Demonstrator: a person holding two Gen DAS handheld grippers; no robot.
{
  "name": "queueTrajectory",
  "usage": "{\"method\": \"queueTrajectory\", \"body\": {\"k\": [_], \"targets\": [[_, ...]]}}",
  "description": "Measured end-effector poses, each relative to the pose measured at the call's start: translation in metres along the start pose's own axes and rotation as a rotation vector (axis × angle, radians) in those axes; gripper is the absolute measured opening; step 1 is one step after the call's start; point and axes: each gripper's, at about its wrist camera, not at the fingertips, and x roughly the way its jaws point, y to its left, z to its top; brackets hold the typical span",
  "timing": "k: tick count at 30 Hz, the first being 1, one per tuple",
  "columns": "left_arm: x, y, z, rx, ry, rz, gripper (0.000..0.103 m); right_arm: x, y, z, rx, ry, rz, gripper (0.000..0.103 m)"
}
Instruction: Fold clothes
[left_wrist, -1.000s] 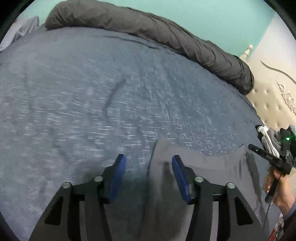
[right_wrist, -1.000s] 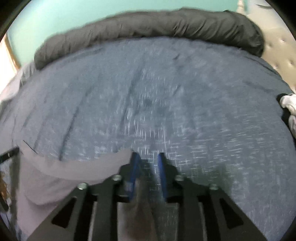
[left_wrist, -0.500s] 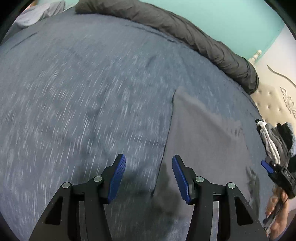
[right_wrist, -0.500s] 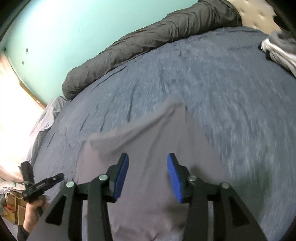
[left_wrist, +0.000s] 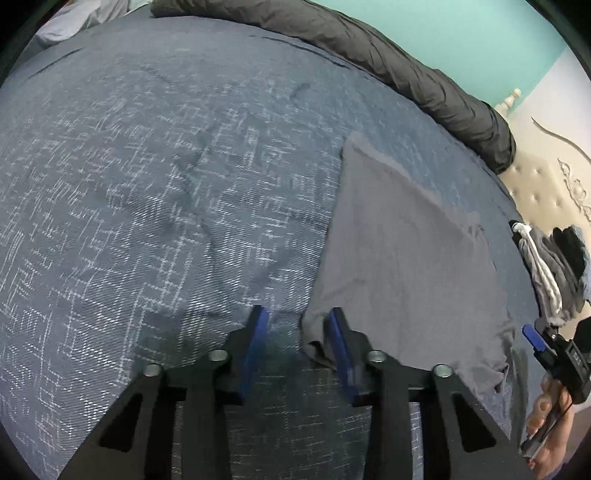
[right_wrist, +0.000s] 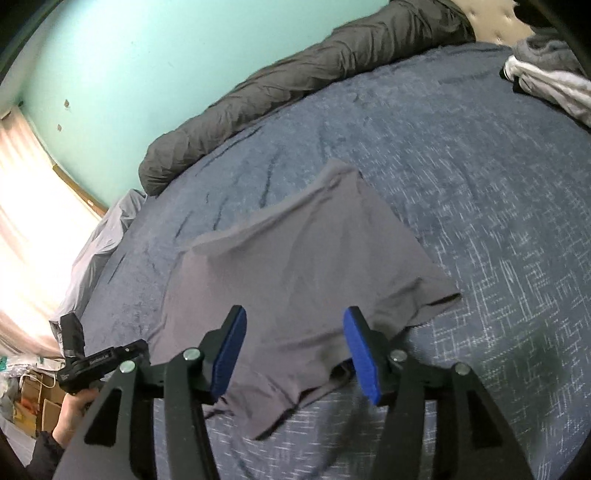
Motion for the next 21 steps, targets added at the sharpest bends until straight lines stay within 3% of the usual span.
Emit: {"method": "queueTrajectory", "body": {"k": [3,4,13,21], "targets": [[0.006,-0.008,0.002,0.012,0.014,-0.012,0.007,-0.003,-0.007,0.003,0.012,-0.021,0.003,0.056],[0.007,-0.009,0.002,0.016,0.020,-0.018,0.005,-0.004,-0.008,0.004,0.014,-0.026,0.003,0.056],[0.006,-0.024,0.017,0.027,-0.008,-0.045,0.002,-0.008,-0.027,0.004,0.082,-0.042,-0.026,0.056],[-0.001,-0.065,0.037,0.030,-0.038,-0.136,0.002,-0.016,-0.038,0.006,0.111,-0.064,-0.041,0.056]]}}
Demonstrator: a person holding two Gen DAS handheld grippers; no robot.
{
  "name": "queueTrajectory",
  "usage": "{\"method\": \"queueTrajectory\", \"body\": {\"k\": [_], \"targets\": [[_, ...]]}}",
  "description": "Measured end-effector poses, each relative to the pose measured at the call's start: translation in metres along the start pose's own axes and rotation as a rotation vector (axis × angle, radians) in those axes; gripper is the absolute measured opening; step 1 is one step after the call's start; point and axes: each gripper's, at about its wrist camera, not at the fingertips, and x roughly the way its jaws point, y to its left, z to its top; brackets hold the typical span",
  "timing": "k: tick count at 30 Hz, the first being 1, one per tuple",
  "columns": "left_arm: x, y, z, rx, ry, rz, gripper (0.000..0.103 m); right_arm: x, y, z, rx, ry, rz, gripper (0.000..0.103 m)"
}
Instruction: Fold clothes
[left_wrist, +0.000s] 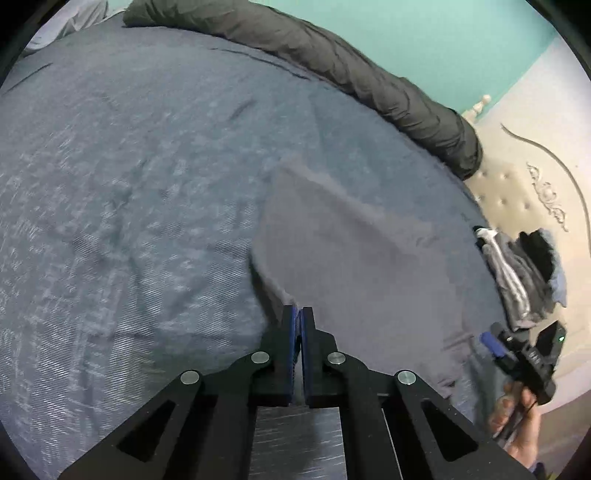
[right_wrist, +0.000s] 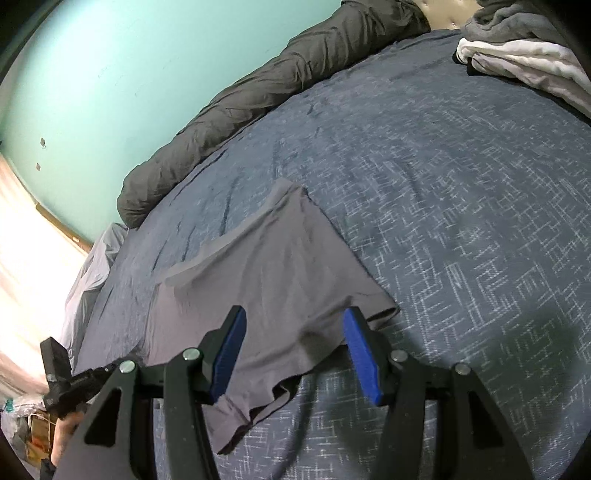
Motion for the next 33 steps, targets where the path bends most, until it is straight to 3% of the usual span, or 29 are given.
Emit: {"method": "queueTrajectory", "body": {"k": [5,10,15,20,24,25,26,28,33], "targets": [[0.004,-0.057,0.013,0.056,0.010,-0.048,0.002,-0.007,-0.008,0.005,0.004,-0.019,-0.008,0.056],[0.028,-0.141,0.027,0.154,0.043,-0.088,0.002,-0.012,-0.022,0.007,0.038,-0.020,-0.008,0.056],[0.078,-0.229,0.027,0.222,0.148,-0.188,0.002,-0.024,-0.040,0.015,0.076,-0.040,-0.004,0.056],[0.150,-0.294,0.002,0.330,0.288,-0.186,0.003,-0.027,-0.065,0.016,0.135,-0.044,-0.029,0.056],[0.173,-0.301,-0.015,0.377,0.329,-0.147,0.008,-0.025,-0.064,0.020,0.108,-0.045,-0.034,0.056],[0.173,-0.299,-0.016,0.375,0.329,-0.144,0.018,-0.025,-0.063,0.021,0.100,-0.047,-0.029,0.056],[0.169,-0.295,-0.015,0.370,0.321,-0.141,0.035,-0.024,-0.062,0.022,0.096,-0.048,-0.024,0.056],[0.149,-0.279,-0.008,0.372,0.273,-0.124,0.050,-0.022,-0.062,0.024,0.098,-0.046,-0.018,0.056],[0.091,-0.231,0.008,0.354,0.147,-0.063,0.051,-0.018,-0.060,0.028,0.113,-0.049,-0.002,0.056]]}}
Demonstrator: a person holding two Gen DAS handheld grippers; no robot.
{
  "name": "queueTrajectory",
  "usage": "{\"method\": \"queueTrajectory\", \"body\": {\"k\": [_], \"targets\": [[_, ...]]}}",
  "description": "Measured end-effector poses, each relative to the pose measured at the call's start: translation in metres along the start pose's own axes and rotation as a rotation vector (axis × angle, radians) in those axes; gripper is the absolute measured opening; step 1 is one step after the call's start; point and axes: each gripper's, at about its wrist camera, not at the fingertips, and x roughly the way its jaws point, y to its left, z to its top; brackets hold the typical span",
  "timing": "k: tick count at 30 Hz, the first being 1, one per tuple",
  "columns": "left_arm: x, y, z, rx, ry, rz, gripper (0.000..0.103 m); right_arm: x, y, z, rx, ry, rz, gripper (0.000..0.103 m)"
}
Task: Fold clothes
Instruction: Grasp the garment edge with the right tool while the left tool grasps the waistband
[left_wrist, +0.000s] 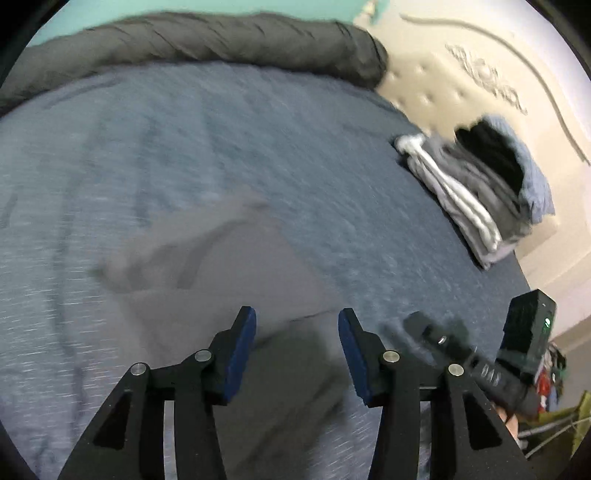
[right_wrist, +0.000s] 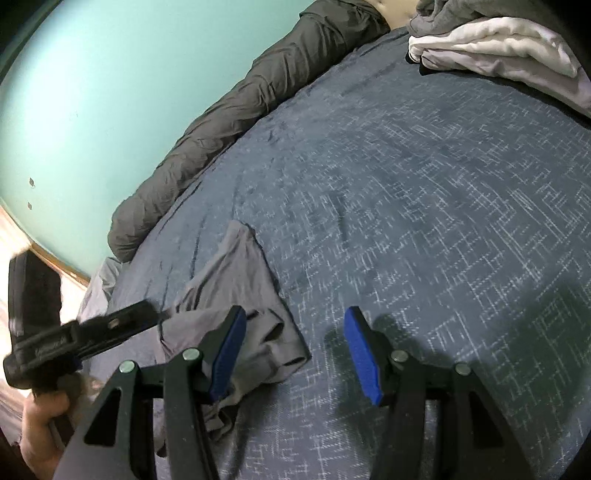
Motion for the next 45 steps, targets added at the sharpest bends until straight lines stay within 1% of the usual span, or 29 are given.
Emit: {"method": "queueTrajectory", "body": {"k": [3,5,7,10,13,16,17,18,19,20,21,23,26,29,34,36,37,39,40,41,42,44,45], "targets": [[-0.022,0.034,-0.014,-0.040,-0.021,0.064,0.052,0.002,0.002,0.001,0.006,-0.004,0.007,0.056],[-0.021,0.059,-0.025,-0.094,0.004,0.095,0.052,0.003,0.003,0.001,0.008,-0.005,0.007,0.056],[-0.015,0.077,-0.032,-0.144,0.024,0.088,0.052,0.005,0.004,0.001,0.010,-0.004,0.007,0.056],[0.000,0.089,-0.040,-0.188,0.052,0.083,0.052,0.008,0.008,-0.001,0.006,0.004,0.009,0.056],[0.013,0.093,-0.045,-0.195,0.078,0.067,0.052,0.010,0.011,-0.002,-0.010,0.009,0.008,0.056],[0.020,0.096,-0.046,-0.213,0.079,0.031,0.050,0.011,0.011,-0.002,-0.015,0.011,0.001,0.056],[0.022,0.096,-0.046,-0.214,0.080,0.026,0.039,0.012,0.010,-0.002,-0.011,0.013,0.001,0.056],[0.023,0.095,-0.045,-0.209,0.082,0.023,0.031,0.013,0.010,-0.001,-0.010,0.015,0.003,0.056],[0.024,0.094,-0.045,-0.202,0.083,0.023,0.018,0.015,0.010,-0.001,-0.009,0.016,0.004,0.056],[0.024,0.094,-0.045,-0.196,0.084,0.021,0.015,0.016,0.011,0.000,-0.012,0.016,0.005,0.056],[0.024,0.092,-0.045,-0.193,0.082,0.016,0.014,0.017,0.013,0.001,-0.017,0.015,0.007,0.056],[0.023,0.089,-0.045,-0.186,0.079,0.005,0.004,0.020,0.016,0.004,-0.028,0.017,0.021,0.056],[0.020,0.089,-0.040,-0.174,0.068,-0.004,0.002,0.027,0.023,0.008,-0.050,0.034,0.046,0.056],[0.016,0.089,-0.033,-0.169,0.057,-0.021,0.002,0.039,0.034,0.011,-0.108,0.088,0.053,0.056],[0.010,0.085,-0.022,-0.143,0.044,-0.036,0.002,0.056,0.052,0.007,-0.210,0.145,0.014,0.056],[0.007,0.085,-0.018,-0.144,0.033,-0.042,0.002,0.061,0.056,0.003,-0.235,0.169,-0.009,0.046],[0.006,0.085,-0.015,-0.143,0.028,-0.046,0.002,0.065,0.058,0.000,-0.255,0.185,-0.026,0.039],[0.004,0.084,-0.010,-0.139,0.019,-0.050,0.002,0.068,0.059,-0.005,-0.278,0.205,-0.050,0.035],[0.004,0.084,-0.008,-0.135,0.014,-0.050,0.002,0.069,0.058,-0.007,-0.284,0.215,-0.064,0.028],[0.003,0.084,-0.007,-0.135,0.011,-0.051,0.002,0.070,0.056,-0.007,-0.281,0.216,-0.069,0.022],[0.003,0.085,-0.005,-0.135,0.007,-0.053,0.002,0.069,0.054,-0.007,-0.276,0.215,-0.072,0.021],[0.002,0.085,-0.002,-0.134,0.001,-0.054,0.002,0.069,0.050,-0.007,-0.265,0.212,-0.077,0.009],[0.001,0.085,-0.001,-0.134,-0.002,-0.054,0.002,0.068,0.049,-0.007,-0.261,0.211,-0.075,0.007]]}}
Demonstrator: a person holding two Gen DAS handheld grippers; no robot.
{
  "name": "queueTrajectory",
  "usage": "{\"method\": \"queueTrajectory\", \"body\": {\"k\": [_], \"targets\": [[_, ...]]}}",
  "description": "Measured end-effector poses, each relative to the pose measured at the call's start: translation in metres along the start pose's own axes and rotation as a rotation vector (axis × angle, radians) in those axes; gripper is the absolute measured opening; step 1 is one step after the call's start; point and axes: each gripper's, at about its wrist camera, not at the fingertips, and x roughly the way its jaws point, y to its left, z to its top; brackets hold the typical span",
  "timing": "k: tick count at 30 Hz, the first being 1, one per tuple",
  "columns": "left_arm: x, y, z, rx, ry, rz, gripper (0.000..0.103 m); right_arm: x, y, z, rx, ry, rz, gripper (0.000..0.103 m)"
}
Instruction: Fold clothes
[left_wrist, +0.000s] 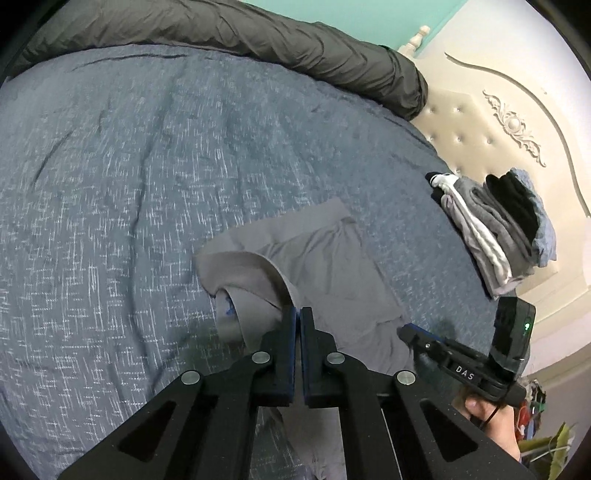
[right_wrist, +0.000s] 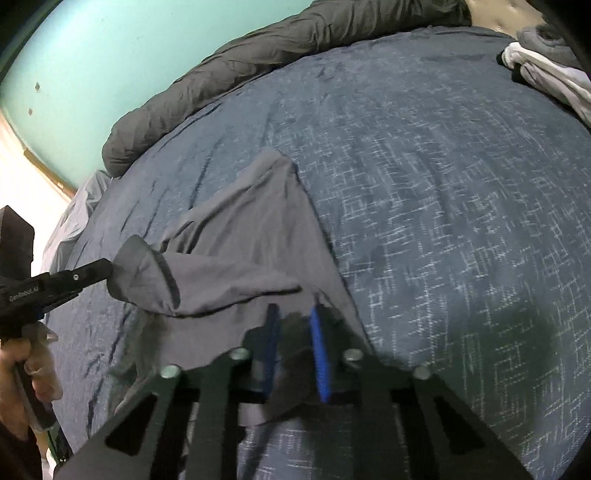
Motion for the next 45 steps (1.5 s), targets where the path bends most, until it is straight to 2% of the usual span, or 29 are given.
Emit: {"method": "queueTrajectory", "body": {"k": [2,7,12,17,18,19,20,21,25,27,35,38,45], "targets": [[-0.001,-0.001,0.002,0.002,-0.005,0.001,0.002,0.000,-0.003,0.000,0.007,0.000,0.007,0.002],[-0.006,-0.003,0.009,0.006,-0.023,0.006,0.002,-0.006,-0.007,-0.002,0.021,-0.016,0.027,0.000],[-0.012,-0.008,0.021,0.023,-0.037,0.017,0.002,-0.017,-0.012,0.001,0.047,-0.062,0.050,0.000],[-0.019,-0.014,0.030,0.032,-0.054,0.019,0.002,-0.013,-0.011,0.005,0.043,-0.047,0.057,0.003],[-0.020,-0.015,0.031,0.033,-0.057,0.020,0.002,-0.012,-0.009,0.005,0.036,-0.037,0.059,0.005],[-0.021,-0.015,0.032,0.034,-0.059,0.022,0.002,-0.010,-0.007,0.005,0.025,-0.030,0.053,0.013],[-0.022,-0.015,0.033,0.035,-0.061,0.024,0.002,-0.009,-0.005,0.005,0.013,-0.024,0.046,0.031],[-0.023,-0.014,0.034,0.033,-0.062,0.026,0.002,-0.006,-0.002,0.004,-0.002,-0.009,0.024,0.038],[-0.024,-0.009,0.035,0.021,-0.062,0.027,0.002,-0.001,0.001,-0.001,-0.013,0.011,-0.003,0.039],[-0.024,-0.007,0.034,0.019,-0.063,0.027,0.002,-0.002,0.000,-0.002,-0.017,0.008,-0.012,0.036],[-0.025,-0.002,0.033,0.015,-0.061,0.020,0.002,-0.005,0.005,-0.005,-0.054,0.011,0.009,0.006],[-0.024,-0.001,0.034,0.015,-0.060,0.024,0.002,-0.004,0.007,-0.003,-0.041,0.004,0.019,0.002],[-0.025,-0.001,0.036,0.015,-0.061,0.029,0.002,-0.013,-0.003,0.004,0.029,-0.029,0.060,0.001]]}}
